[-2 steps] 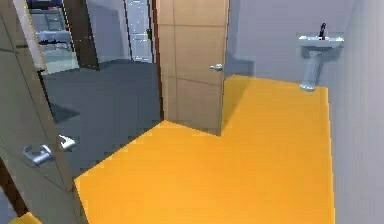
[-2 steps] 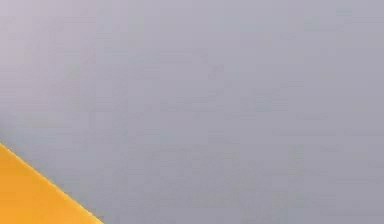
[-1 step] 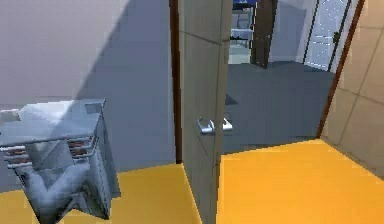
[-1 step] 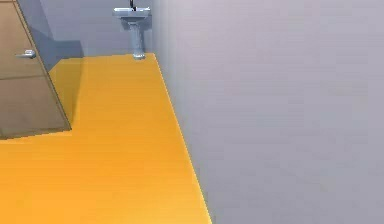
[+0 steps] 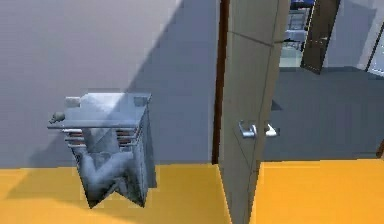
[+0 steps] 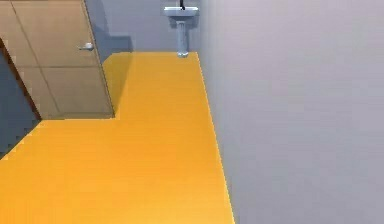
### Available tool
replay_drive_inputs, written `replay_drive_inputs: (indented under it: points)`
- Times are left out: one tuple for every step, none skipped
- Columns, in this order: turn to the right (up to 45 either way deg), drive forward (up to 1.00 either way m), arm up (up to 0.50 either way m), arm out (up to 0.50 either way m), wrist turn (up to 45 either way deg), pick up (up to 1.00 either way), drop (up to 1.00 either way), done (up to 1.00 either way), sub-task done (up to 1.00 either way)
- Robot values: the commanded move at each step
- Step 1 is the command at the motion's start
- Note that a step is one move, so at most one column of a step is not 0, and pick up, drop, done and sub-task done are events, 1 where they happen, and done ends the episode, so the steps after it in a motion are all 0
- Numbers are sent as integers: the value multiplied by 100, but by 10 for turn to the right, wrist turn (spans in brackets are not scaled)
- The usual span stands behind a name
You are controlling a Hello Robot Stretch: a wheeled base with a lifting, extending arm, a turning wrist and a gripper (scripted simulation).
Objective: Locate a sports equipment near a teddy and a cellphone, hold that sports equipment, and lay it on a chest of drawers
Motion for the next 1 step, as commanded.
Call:
replay_drive_inputs:
  points:
    - [0, 15, 0, 0, 0, 0, 0, 0, 0]
